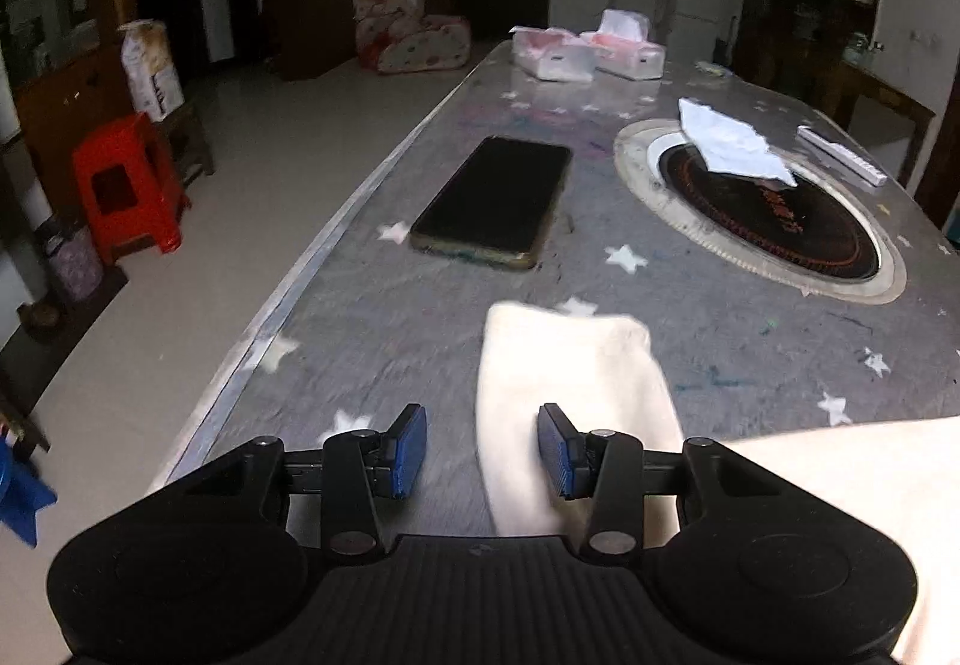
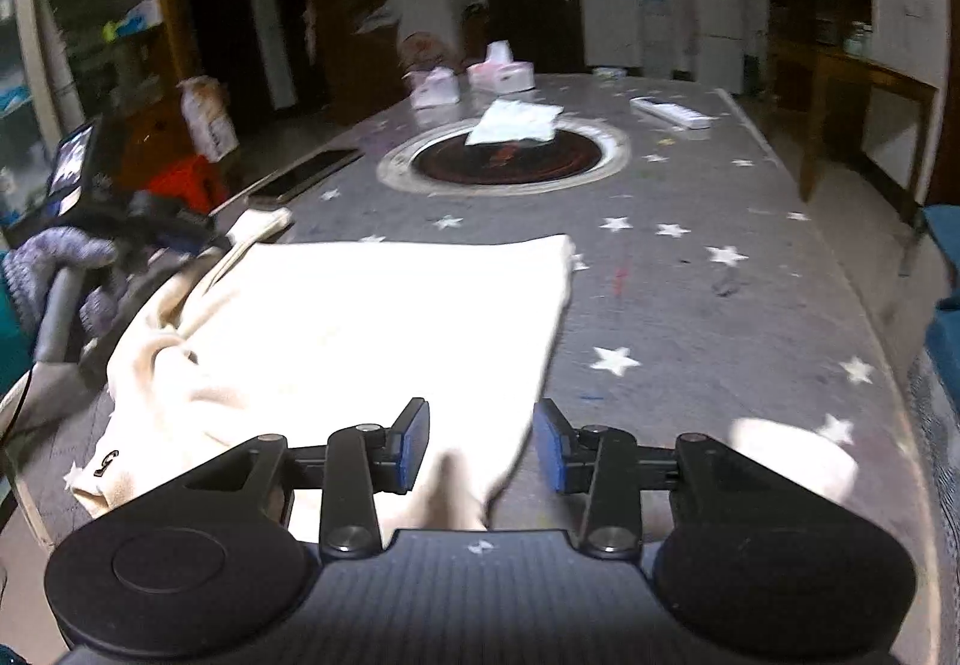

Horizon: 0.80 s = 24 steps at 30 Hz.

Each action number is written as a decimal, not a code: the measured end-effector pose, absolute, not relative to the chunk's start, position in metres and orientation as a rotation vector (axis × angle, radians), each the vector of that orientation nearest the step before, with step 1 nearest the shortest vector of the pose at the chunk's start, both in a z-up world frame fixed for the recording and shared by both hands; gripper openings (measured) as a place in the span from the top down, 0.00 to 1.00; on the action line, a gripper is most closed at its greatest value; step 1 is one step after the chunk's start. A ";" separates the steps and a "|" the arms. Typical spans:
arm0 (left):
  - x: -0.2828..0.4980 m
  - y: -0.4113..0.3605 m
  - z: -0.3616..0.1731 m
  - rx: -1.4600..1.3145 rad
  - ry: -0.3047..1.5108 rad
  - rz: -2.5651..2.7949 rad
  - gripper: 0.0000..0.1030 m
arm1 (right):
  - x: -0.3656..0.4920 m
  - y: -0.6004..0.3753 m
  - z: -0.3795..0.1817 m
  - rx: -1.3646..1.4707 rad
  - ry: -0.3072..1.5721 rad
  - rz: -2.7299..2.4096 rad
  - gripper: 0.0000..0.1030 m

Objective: Fold clothes

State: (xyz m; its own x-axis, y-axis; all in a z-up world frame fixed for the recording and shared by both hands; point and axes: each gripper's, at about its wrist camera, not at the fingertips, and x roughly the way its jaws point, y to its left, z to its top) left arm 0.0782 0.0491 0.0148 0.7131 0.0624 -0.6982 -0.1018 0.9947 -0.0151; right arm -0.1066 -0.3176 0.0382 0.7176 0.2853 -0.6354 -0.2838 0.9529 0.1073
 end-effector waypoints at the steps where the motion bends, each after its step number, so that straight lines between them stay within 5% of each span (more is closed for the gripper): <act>1: 0.080 0.049 0.015 -0.055 0.770 0.079 0.66 | -0.102 -0.315 0.037 -0.007 0.710 0.325 0.60; 2: 0.081 0.048 0.015 -0.058 0.768 0.058 0.81 | -0.096 -0.312 0.036 -0.016 0.715 0.334 0.58; 5: 0.078 0.042 0.016 -0.057 0.761 0.025 0.94 | -0.075 -0.304 0.033 -0.041 0.726 0.354 0.57; 24: -0.111 0.137 0.091 -0.146 0.602 0.298 0.95 | -0.043 -0.274 0.016 -0.174 0.761 0.379 0.49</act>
